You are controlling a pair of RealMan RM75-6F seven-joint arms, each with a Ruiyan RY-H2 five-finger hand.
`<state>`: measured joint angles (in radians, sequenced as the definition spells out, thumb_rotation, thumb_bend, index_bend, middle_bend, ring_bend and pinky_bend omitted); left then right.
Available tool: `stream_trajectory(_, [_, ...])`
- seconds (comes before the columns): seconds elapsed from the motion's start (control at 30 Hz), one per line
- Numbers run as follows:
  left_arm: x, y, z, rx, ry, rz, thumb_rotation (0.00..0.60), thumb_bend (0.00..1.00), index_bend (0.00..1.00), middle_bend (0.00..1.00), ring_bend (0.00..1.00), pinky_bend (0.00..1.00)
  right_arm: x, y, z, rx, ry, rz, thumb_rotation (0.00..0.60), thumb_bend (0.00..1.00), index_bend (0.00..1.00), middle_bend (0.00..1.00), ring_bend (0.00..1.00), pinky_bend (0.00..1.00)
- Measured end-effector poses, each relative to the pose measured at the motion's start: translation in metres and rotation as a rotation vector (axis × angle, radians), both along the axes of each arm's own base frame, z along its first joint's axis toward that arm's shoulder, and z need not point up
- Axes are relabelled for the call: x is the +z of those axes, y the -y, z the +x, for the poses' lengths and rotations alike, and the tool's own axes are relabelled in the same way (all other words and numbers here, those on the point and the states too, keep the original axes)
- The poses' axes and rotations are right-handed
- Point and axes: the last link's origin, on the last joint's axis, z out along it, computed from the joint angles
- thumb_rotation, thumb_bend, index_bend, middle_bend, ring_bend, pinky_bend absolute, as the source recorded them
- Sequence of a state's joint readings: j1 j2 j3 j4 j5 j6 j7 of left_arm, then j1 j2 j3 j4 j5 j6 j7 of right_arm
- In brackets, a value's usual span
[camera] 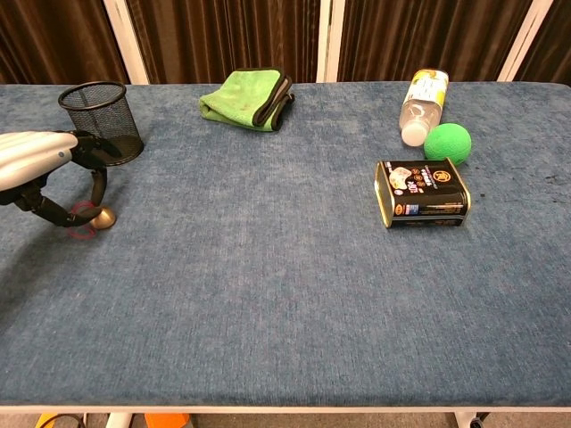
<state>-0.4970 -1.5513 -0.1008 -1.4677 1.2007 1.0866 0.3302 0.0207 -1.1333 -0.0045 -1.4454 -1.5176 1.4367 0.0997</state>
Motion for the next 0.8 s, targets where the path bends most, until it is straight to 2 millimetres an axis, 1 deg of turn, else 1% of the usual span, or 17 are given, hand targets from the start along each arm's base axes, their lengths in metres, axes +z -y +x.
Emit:
stream_trajectory(0.03, [0.000,0.000,0.000,0.002,0.001,-0.003,0.600,0.41,0.60,0.09,0.00,0.04,0.000,0.000,0.000,0.000,0.000,0.000,0.600,0.18,0.00,0.00,0.00,0.00])
stream_trajectory(0.13, [0.001,0.000,-0.001,0.001,0.001,-0.007,0.600,0.38,0.51,0.07,0.00,0.04,0.001,0.000,0.000,0.000,-0.001,-0.002,0.600,0.18,0.00,0.00,0.00,0.00])
stream_trajectory(0.27, [0.002,0.000,-0.002,-0.003,-0.002,-0.013,0.600,0.37,0.48,0.07,0.00,0.04,0.001,0.000,0.000,-0.001,-0.001,-0.002,0.600,0.18,0.00,0.00,0.00,0.00])
stream_trajectory(0.47, [0.005,0.001,-0.003,-0.006,0.002,-0.015,0.600,0.36,0.38,0.06,0.00,0.04,0.001,0.000,0.001,0.002,-0.001,-0.003,0.600,0.18,0.00,0.00,0.00,0.00])
stream_trajectory(0.53, [0.007,0.002,-0.002,-0.008,0.008,-0.014,0.600,0.33,0.30,0.05,0.00,0.04,0.001,0.000,0.001,0.002,-0.001,-0.005,0.600,0.18,0.00,0.00,0.00,0.00])
stream_trajectory(0.63, [0.016,0.006,0.001,-0.012,0.031,0.001,0.600,0.27,0.21,0.05,0.00,0.04,0.004,-0.001,0.001,0.002,0.000,-0.012,0.600,0.18,0.00,0.00,0.00,0.00])
stream_trajectory(0.73, [0.035,0.015,0.001,-0.026,0.052,0.057,0.600,0.24,0.16,0.05,0.00,0.04,0.006,-0.004,0.001,0.006,-0.002,-0.020,0.600,0.18,0.00,0.00,0.00,0.00])
stream_trajectory(0.8, [0.053,0.024,-0.004,-0.040,0.057,0.125,0.600,0.21,0.14,0.05,0.00,0.04,0.007,-0.006,0.001,0.010,-0.003,-0.023,0.600,0.18,0.00,0.00,0.00,0.00])
